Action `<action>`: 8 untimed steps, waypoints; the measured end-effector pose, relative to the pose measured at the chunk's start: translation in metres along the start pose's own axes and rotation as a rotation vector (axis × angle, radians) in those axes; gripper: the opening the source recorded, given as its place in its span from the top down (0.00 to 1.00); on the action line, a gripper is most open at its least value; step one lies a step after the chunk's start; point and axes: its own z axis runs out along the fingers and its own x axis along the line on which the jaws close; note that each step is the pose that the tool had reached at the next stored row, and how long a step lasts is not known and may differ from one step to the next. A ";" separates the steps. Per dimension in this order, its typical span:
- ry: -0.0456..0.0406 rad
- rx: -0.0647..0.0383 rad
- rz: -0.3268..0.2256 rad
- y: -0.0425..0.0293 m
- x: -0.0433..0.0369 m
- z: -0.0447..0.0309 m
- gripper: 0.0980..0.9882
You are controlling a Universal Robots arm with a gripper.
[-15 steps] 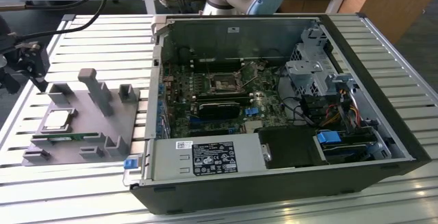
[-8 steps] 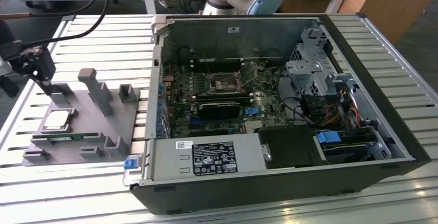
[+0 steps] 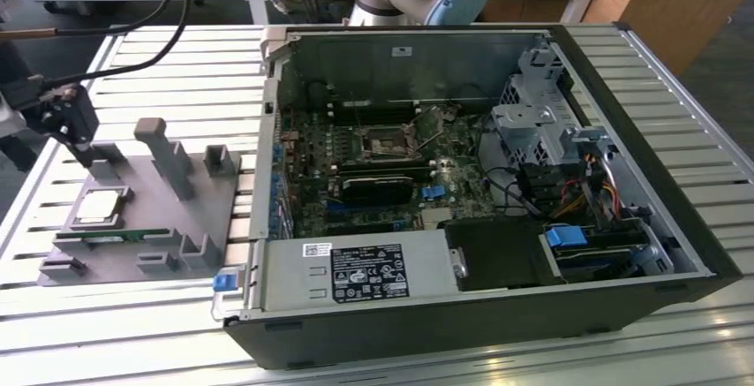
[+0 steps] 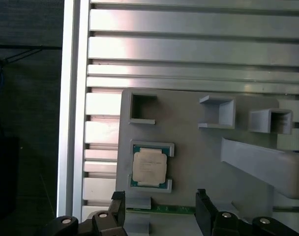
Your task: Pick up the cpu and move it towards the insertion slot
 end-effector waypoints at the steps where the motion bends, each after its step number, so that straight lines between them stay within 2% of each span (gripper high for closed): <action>1: -0.0002 0.000 0.000 0.0000 -0.0001 0.0006 0.35; 8: -0.0001 0.000 0.000 -0.0001 -0.0001 0.0060 0.35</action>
